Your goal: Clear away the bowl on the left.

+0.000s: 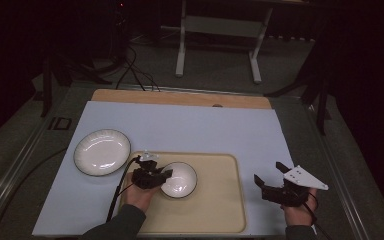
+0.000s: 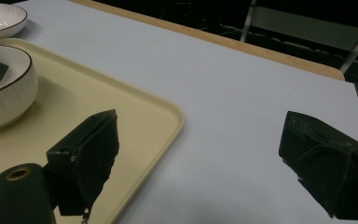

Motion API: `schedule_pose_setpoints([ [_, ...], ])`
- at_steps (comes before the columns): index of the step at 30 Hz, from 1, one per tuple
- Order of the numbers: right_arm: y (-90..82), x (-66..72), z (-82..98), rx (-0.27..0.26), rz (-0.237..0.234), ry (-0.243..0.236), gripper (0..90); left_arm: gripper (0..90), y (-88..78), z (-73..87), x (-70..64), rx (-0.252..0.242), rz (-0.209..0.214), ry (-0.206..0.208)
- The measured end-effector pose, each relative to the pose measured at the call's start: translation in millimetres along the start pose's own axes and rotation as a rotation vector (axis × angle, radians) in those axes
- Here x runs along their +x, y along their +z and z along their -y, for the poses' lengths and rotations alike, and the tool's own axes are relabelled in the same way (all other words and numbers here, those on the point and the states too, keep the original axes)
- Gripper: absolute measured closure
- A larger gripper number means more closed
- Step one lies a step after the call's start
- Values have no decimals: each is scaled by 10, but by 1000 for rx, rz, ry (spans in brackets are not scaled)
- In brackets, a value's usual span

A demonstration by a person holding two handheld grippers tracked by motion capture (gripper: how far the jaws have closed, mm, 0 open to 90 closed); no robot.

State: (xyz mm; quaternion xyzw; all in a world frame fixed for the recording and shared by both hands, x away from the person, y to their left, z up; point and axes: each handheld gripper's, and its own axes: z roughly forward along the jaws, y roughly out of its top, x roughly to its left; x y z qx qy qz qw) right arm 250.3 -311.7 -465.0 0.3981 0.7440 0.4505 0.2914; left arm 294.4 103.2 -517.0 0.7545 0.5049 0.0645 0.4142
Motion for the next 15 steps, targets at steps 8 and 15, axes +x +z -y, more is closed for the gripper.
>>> schedule_pose_setpoints([
  [8, -4, -4, 0, -1, 0, 0, 116, 557, -9, -10, -18, 11, -38, 18],
  [15, -6, -3, -1, -2, 0, 0, 116, 483, -12, -16, -55, 25, -104, 70],
])
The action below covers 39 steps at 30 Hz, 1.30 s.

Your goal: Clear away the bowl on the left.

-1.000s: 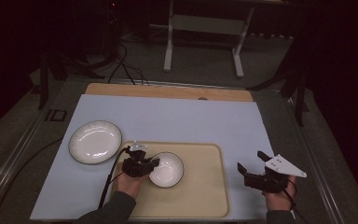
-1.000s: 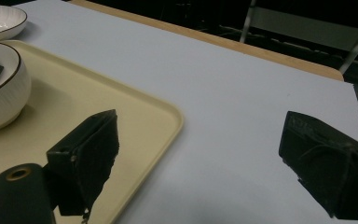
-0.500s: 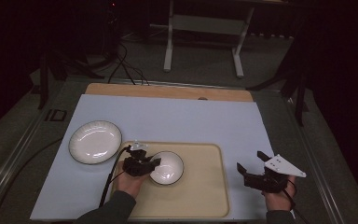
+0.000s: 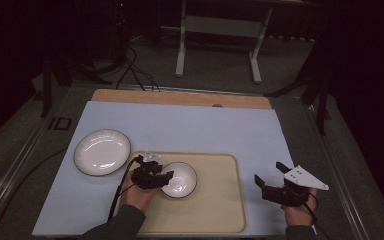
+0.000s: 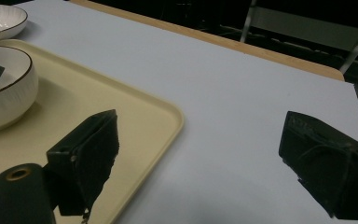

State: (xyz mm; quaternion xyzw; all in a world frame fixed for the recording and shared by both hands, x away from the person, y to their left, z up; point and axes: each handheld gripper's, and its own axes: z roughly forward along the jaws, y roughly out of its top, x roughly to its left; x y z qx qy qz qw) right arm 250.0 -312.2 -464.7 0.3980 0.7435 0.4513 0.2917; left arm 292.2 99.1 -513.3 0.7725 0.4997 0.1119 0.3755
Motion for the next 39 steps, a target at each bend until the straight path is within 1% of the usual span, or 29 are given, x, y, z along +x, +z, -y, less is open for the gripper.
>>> schedule_pose_setpoints([
  [3, 1, 1, 0, -1, 0, 0, 116, 471, -11, -7, -5, 2, -13, 21],
  [5, 1, 1, 0, -1, 0, -1, 116, 459, -16, -9, -7, 1, -16, 26],
  [6, 0, 1, 0, -1, -1, 0, 116, 459, -30, -15, -15, -2, -19, 44],
  [8, -1, -1, 0, -1, 0, 1, 116, 424, -60, -25, -34, -14, -44, 75],
  [9, -1, -1, 0, -1, 0, 1, 116, 422, -60, -25, -34, -14, -44, 75],
  [12, -1, 1, 0, -1, 0, 1, 116, 408, -95, -32, -42, -25, -55, 97],
  [15, -2, 1, 0, -1, -1, 2, 116, 404, -131, -38, -39, -38, -51, 115],
  [17, -2, 1, 0, -2, -1, 2, 116, 400, -144, -40, -39, -46, -54, 120],
  [18, -3, 1, 0, -2, 0, 3, 116, 400, -175, -45, -39, -56, -69, 133],
  [21, -4, -1, 0, -1, 0, 3, 116, 401, -244, -59, -22, -81, -76, 135],
  [25, -5, -1, 0, -2, -1, 4, 116, 401, -321, -66, 17, -101, -84, 122],
  [27, -4, -1, 0, -2, -1, 4, 116, 404, -359, -72, 33, -109, -87, 126],
  [30, -5, -1, 0, -2, -1, 5, 116, 404, -416, -82, 44, -123, -77, 149],
  [32, -5, -2, 1, -2, -1, 5, 116, 403, -448, -86, 51, -134, -73, 155],
  [35, -6, -4, 1, -2, 0, 5, 116, 403, -499, -87, 76, -150, -78, 157],
  [39, -7, -9, 3, -4, 0, 6, 116, 405, -589, -78, 147, -174, -89, 153],
])
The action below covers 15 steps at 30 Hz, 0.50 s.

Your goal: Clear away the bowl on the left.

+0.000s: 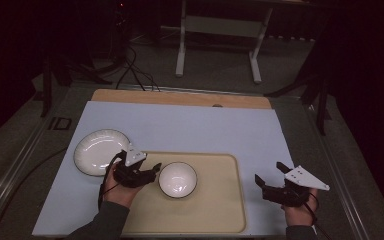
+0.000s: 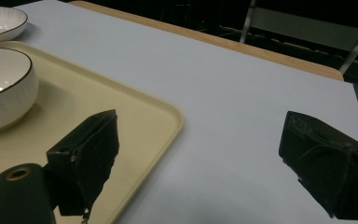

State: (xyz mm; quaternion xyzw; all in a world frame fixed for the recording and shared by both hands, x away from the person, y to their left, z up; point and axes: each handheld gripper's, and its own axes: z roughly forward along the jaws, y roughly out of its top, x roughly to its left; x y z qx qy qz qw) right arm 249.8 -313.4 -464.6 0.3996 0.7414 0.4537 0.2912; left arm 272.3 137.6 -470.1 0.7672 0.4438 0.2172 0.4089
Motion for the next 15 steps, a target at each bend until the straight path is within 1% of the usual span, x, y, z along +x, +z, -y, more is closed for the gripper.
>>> schedule_pose_setpoints([
  [2, -1, -2, 1, 0, 0, 2, 116, 405, -57, 5, 58, -17, -19, -7],
  [5, -3, -2, 1, 0, 0, 2, 116, 402, -130, 12, 140, -27, -46, -19],
  [9, -4, -3, 1, -1, 1, 3, 116, 391, -245, 36, 256, -51, -79, -45],
  [11, -5, -2, 1, -1, 1, 2, 116, 387, -303, 60, 319, -58, -93, -51],
  [15, -8, -4, 1, -2, 2, 4, 116, 381, -405, 134, 452, -66, -124, -77],
])
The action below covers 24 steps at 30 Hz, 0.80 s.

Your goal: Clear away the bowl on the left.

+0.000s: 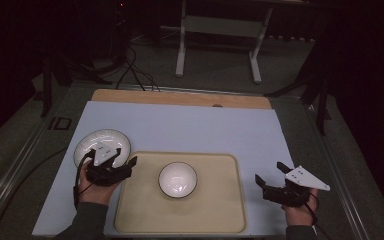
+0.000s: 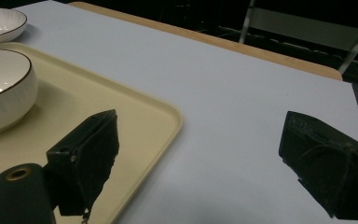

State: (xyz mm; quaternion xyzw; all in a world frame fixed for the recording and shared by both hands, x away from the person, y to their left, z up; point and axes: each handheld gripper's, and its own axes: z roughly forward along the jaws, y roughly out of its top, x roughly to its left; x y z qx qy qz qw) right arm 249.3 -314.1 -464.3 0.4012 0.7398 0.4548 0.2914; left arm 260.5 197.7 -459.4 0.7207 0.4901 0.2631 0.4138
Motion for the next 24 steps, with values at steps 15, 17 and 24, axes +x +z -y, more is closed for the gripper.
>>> schedule_pose_setpoints([
  [15, -11, -11, -3, -8, 4, 9, 116, 349, -278, 140, 516, -81, -43, -121],
  [17, -14, -11, -3, -9, 5, 9, 116, 342, -309, 154, 564, -91, -54, -130],
  [24, -16, -17, -1, -10, 12, 15, 116, 285, -365, 202, 684, -89, -65, -153],
])
